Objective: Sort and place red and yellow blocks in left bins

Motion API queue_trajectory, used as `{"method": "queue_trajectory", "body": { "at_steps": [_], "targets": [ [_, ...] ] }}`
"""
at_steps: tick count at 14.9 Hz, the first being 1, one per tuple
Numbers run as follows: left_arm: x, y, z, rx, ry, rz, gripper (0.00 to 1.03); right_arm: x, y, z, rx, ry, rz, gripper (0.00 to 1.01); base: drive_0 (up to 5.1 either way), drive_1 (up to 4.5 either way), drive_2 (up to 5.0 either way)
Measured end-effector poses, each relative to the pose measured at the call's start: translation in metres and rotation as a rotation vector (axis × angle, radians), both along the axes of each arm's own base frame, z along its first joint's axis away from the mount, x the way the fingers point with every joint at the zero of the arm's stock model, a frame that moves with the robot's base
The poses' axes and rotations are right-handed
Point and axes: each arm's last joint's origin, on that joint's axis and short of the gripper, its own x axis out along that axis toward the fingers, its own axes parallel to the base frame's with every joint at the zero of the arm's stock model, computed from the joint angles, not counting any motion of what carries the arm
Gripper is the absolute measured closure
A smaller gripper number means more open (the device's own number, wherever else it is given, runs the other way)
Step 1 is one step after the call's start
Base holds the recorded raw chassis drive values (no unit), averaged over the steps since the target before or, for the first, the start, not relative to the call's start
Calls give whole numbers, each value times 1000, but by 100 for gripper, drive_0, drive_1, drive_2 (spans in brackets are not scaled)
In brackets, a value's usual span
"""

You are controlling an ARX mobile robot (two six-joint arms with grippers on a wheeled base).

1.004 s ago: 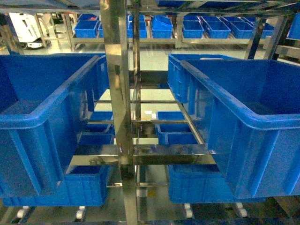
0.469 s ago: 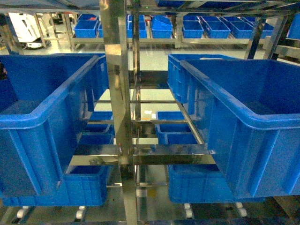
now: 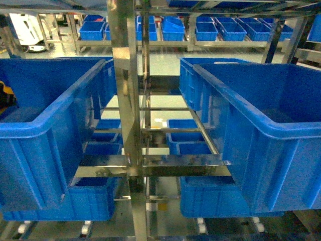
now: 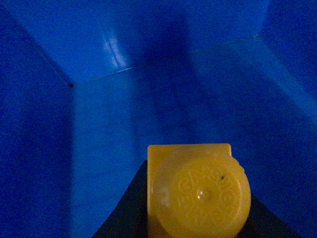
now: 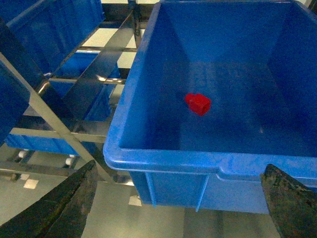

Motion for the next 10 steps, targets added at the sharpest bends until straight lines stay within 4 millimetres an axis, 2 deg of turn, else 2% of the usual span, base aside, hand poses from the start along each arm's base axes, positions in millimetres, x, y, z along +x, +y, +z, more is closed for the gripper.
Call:
{"method": "queue_trajectory", "body": {
  "at_steps": [1,2,4,6,8,10],
  "targets": [
    [0,-2,-1,9,-8,-8,76,0,0,0,0,0,0,3,0,0,0],
    [-1,-4,-3,9,-4,-13,67,0,0,0,0,0,0,3,0,0,0],
    [-3,-8,-3,36,-22,-31,41,0,0,0,0,0,0,3,0,0,0],
    [-8,-11,8,56,-52,-32,22,0,0,0,0,0,0,3,0,0,0],
    [-21,-15,29,70,-107,-52,3,0,0,0,0,0,0,3,0,0,0],
    [-42,-15,48,73,-164,-74,5,0,0,0,0,0,0,3,0,0,0]
  ]
}}
